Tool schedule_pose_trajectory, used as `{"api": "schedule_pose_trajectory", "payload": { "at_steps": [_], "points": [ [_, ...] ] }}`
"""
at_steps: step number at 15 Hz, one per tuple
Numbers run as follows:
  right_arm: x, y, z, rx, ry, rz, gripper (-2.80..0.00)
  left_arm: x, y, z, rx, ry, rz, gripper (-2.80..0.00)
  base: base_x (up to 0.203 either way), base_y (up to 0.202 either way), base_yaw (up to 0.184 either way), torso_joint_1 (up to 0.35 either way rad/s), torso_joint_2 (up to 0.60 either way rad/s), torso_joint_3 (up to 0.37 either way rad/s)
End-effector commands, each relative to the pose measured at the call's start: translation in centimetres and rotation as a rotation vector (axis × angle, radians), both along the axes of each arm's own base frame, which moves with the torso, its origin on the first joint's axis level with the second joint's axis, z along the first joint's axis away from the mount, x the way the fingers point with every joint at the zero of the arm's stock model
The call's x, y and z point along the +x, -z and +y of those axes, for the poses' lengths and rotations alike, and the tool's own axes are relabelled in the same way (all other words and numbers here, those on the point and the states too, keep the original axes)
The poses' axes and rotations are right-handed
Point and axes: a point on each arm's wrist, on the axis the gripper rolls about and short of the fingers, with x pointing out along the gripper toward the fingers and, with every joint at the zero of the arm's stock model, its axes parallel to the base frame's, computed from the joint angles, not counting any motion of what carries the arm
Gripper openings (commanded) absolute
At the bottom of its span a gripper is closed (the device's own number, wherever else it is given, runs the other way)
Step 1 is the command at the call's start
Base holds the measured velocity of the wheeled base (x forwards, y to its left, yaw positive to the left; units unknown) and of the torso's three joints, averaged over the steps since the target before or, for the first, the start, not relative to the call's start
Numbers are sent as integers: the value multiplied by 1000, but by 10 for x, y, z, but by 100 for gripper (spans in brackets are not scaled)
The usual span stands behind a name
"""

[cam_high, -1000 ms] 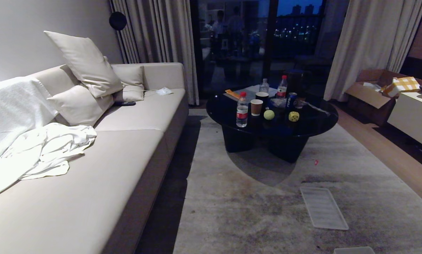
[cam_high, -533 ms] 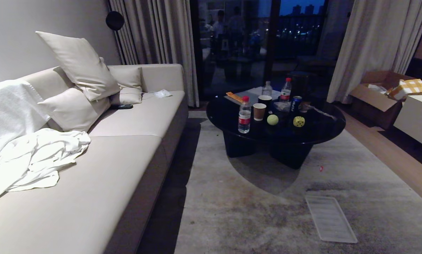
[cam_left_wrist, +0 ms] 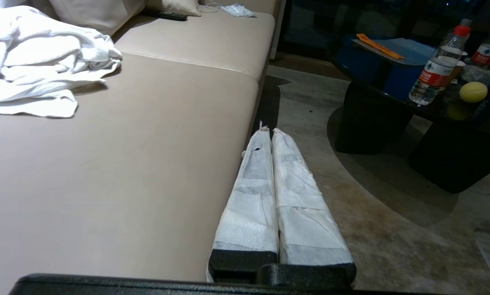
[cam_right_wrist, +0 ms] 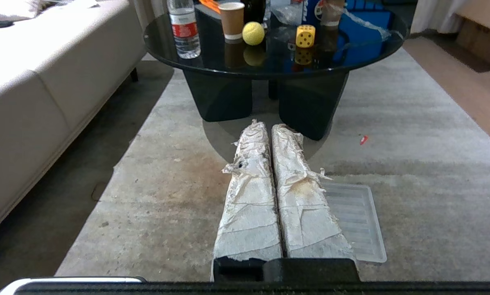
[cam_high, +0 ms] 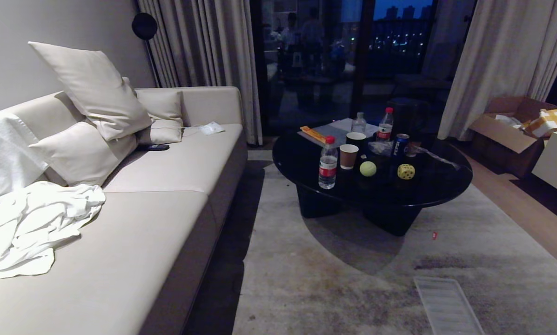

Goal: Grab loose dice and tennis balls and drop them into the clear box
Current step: Pick up toys out of the box

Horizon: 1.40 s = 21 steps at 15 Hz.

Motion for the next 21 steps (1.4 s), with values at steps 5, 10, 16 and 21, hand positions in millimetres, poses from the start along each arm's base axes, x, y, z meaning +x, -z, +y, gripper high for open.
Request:
{"api": "schedule_pose_trajectory", "payload": {
  "at_steps": [5, 10, 16, 21],
  "points": [
    [0, 0, 0, 4, -1, 1, -280, 0, 0, 0, -3, -1, -1, -280, 11, 0, 0, 1, 1, 0],
    [0, 0, 0, 25, 1, 2, -280, 0, 0, 0, -3, -1, -2, -280, -2, 2, -60, 1, 4, 2],
    [0, 0, 0, 25, 2, 2, -280, 0, 0, 0, -3, -1, -1, -280, -1, 0, -53, 1, 2, 0],
    [0, 0, 0, 25, 0, 1, -280, 0, 0, 0, -9, -1, -3, -280, 0, 0, 0, 0, 0, 0]
  ]
}}
